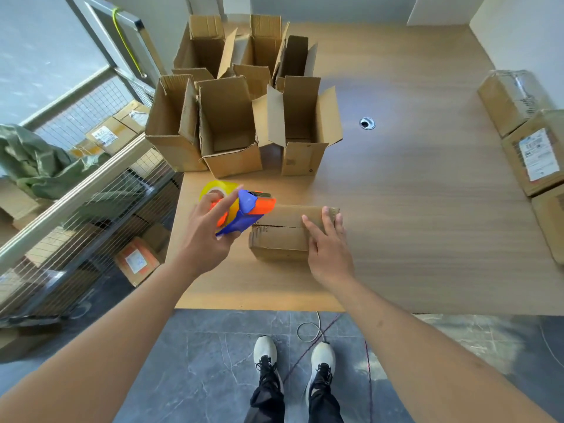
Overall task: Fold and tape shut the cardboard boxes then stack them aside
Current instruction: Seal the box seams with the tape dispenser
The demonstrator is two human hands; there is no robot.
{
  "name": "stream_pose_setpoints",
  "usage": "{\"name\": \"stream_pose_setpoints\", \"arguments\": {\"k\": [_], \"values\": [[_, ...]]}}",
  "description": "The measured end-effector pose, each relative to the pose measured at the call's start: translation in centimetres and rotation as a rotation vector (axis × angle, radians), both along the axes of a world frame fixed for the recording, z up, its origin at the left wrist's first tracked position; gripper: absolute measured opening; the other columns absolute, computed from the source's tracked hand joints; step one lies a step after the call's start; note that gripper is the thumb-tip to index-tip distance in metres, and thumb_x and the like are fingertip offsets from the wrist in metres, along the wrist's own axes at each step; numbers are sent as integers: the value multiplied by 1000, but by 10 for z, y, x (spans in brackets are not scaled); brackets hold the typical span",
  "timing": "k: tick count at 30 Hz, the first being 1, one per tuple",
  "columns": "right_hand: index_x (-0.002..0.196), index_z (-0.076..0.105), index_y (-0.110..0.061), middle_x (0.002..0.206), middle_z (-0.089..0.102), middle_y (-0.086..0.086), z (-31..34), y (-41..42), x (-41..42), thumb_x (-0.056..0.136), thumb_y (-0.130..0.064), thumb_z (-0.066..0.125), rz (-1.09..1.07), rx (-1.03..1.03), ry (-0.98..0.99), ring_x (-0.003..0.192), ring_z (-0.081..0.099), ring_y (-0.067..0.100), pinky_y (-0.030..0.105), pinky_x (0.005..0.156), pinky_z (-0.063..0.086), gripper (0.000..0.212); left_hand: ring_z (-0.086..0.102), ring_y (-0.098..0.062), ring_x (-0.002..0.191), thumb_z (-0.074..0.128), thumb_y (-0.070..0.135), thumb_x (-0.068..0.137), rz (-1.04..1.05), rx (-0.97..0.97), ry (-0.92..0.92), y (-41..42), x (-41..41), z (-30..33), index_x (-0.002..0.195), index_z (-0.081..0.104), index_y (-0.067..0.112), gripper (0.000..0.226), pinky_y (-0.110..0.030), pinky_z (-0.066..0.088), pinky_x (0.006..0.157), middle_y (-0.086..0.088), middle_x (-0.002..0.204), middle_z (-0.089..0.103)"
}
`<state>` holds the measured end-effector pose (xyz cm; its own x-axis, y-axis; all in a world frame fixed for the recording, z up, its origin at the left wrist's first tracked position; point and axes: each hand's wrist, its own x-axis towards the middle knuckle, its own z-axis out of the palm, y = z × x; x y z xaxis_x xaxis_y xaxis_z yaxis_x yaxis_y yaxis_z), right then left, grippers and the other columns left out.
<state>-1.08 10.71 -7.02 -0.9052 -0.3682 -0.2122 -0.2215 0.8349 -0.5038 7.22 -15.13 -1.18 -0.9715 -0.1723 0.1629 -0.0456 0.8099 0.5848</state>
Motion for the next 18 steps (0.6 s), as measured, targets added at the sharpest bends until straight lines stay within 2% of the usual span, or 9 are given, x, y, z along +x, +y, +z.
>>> {"name": "stream_pose_setpoints", "arguments": {"k": [2, 4, 9, 12, 13, 15, 16, 18], "values": [[156, 37, -41, 172, 1, -8, 6, 4, -5, 102, -1, 34, -7, -52, -85, 158, -9, 23, 40, 123, 20, 67, 47, -32, 120, 83, 3, 78, -169, -100, 0, 11, -18, 14, 156, 42, 26, 92, -45, 41, 102, -9, 132, 49], [155, 39, -38, 172, 4, -11, 9, 13, -11, 99, 5, 33, 15, -88, -132, 158, -6, 18, 43, 117, 33, 72, 45, -32, 124, 82, -4, 74, -296, -201, -61, 24, -31, 20, 158, 39, 29, 100, -42, 38, 103, -8, 133, 50], [149, 50, -32, 169, 21, -12, 15, 38, -32, 103, -4, 45, 116, -138, -163, 157, 13, 17, 36, 122, 28, 54, 45, -36, 127, 73, -12, 67, -365, -297, -162, 50, -43, 5, 157, 32, 43, 113, -56, 46, 102, -4, 132, 51], [139, 60, -30, 162, 38, -9, 20, 46, -45, 97, -5, 55, 186, -96, -121, 148, 34, 23, 37, 117, 36, 49, 46, -36, 123, 72, -16, 61, -339, -329, -134, 58, -46, -4, 154, 40, 39, 114, -56, 47, 100, -5, 129, 55], [130, 66, -29, 154, 50, -7, 21, 47, -49, 93, -3, 58, 192, -113, -77, 139, 45, 25, 38, 111, 41, 46, 45, -35, 122, 74, -17, 60, -326, -335, -128, 58, -47, -6, 154, 43, 37, 113, -56, 46, 101, -6, 128, 56], [110, 75, -31, 122, 70, -8, 24, 47, -54, 87, -4, 68, 145, -203, 24, 113, 61, 24, 37, 97, 49, 36, 44, -35, 123, 79, -17, 57, -308, -330, -135, 55, -49, -8, 153, 45, 35, 114, -58, 43, 105, -6, 129, 56], [102, 77, -32, 107, 73, -10, 25, 46, -55, 86, -8, 75, 85, -285, 41, 100, 64, 22, 35, 90, 51, 29, 45, -35, 123, 81, -16, 56, -304, -329, -140, 54, -49, -9, 153, 45, 34, 115, -59, 43, 107, -6, 130, 55], [94, 79, -30, 93, 74, -12, 31, 42, -56, 85, -14, 82, -48, -513, -95, 86, 67, 17, 31, 84, 55, 18, 46, -34, 121, 85, -14, 55, -295, -334, -137, 52, -48, -9, 153, 46, 31, 116, -59, 44, 107, -4, 131, 55]]}}
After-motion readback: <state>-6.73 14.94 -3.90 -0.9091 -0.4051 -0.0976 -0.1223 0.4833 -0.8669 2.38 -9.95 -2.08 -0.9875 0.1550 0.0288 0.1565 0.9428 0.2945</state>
